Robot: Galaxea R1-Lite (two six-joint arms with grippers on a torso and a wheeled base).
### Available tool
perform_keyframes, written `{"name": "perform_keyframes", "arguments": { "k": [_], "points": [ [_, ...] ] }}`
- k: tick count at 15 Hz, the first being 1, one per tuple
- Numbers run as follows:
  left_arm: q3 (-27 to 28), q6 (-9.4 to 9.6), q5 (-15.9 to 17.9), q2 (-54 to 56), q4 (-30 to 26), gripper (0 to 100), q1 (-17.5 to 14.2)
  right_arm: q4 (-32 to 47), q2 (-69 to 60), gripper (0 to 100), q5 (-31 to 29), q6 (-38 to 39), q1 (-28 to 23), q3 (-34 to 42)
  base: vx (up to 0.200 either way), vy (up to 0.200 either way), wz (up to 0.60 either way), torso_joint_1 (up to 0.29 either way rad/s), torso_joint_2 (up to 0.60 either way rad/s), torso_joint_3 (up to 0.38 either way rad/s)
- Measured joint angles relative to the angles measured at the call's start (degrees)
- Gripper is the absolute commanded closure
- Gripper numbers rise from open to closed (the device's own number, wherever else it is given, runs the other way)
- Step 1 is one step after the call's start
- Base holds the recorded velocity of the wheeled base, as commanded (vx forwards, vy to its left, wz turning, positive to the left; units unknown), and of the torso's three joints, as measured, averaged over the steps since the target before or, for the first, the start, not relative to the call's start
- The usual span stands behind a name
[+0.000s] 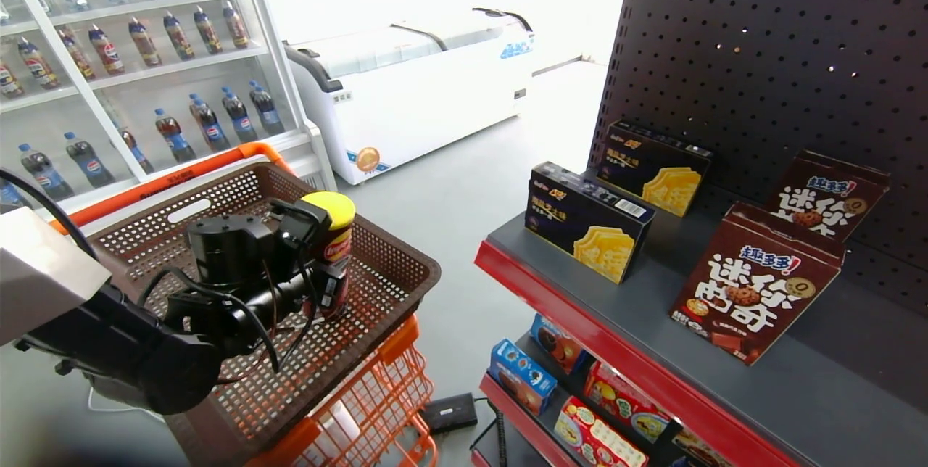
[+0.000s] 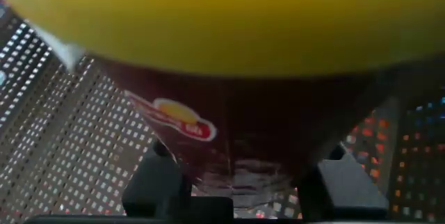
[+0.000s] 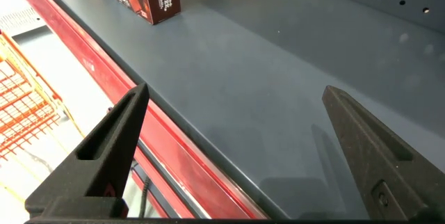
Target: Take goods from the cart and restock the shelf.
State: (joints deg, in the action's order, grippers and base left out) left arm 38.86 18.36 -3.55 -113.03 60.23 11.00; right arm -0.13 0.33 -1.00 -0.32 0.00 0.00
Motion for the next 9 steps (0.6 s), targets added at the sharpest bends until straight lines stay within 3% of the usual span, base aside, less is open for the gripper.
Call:
{"name": "perform_keyframes", "arguments": {
  "k": [3, 6, 9],
  "points": [
    [2.1, -0.33, 1.8, 4.7, -10.1, 100, 2.9, 0.0, 0.0, 0, 0.0, 0.0, 0.0, 0.0, 0.0, 0.0, 0.0, 0.0, 0.0, 0.0],
    [6.2, -2.6, 4.8, 11.8, -23.3, 100, 5.9, 0.0, 0.0, 0, 0.0, 0.0, 0.0, 0.0, 0.0, 0.0, 0.0, 0.0, 0.0, 0.0],
    [10.3, -3.17, 8.8, 19.0, -31.9, 100, 7.9, 0.0, 0.0, 0, 0.0, 0.0, 0.0, 0.0, 0.0, 0.0, 0.0, 0.0, 0.0, 0.0]
  ]
}}
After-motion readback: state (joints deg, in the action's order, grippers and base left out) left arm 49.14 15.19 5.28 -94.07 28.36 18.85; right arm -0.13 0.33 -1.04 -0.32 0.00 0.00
